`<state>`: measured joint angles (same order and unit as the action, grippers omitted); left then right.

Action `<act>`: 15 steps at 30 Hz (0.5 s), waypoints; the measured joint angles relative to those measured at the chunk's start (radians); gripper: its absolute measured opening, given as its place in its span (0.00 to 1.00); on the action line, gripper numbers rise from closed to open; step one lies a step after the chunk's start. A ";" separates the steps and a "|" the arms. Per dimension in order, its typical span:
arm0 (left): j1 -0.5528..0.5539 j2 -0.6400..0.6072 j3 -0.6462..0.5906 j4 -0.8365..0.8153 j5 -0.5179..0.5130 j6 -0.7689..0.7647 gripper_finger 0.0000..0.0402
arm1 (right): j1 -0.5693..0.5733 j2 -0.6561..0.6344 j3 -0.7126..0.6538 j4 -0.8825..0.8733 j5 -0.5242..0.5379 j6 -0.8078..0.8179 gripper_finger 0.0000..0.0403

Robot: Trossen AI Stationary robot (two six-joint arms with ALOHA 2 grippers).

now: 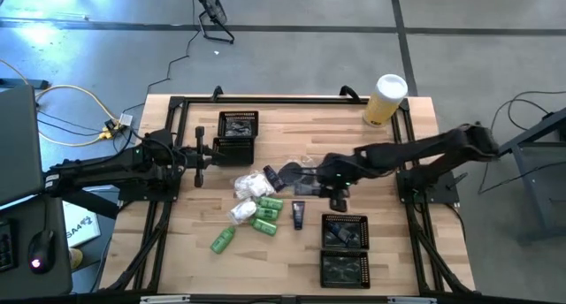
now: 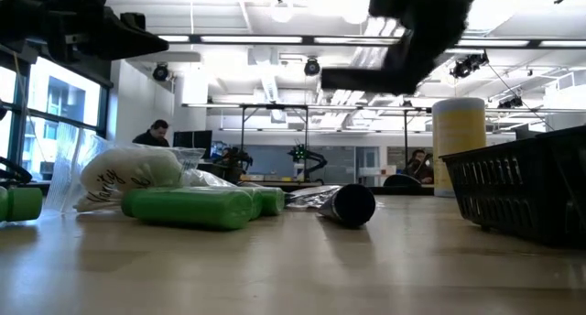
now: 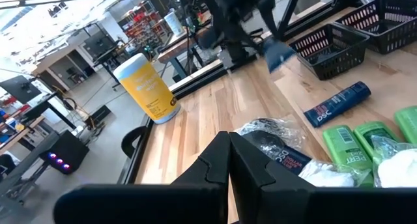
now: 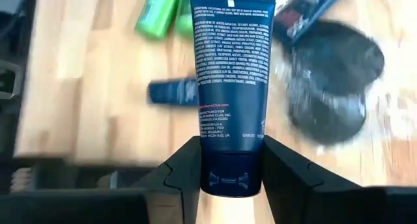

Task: Pick & Place Travel size toiletries
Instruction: Put the blue shave cream into the middle bottom black basket

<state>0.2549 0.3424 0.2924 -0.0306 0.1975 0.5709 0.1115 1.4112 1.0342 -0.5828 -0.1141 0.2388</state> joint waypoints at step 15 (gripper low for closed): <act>0.000 0.000 0.000 0.005 0.000 -0.003 0.00 | 0.263 -0.179 0.001 -0.247 0.212 0.220 0.31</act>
<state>0.2546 0.3428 0.2924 -0.0257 0.1974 0.5682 0.3749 1.2326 1.0348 -0.8303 0.0980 0.4590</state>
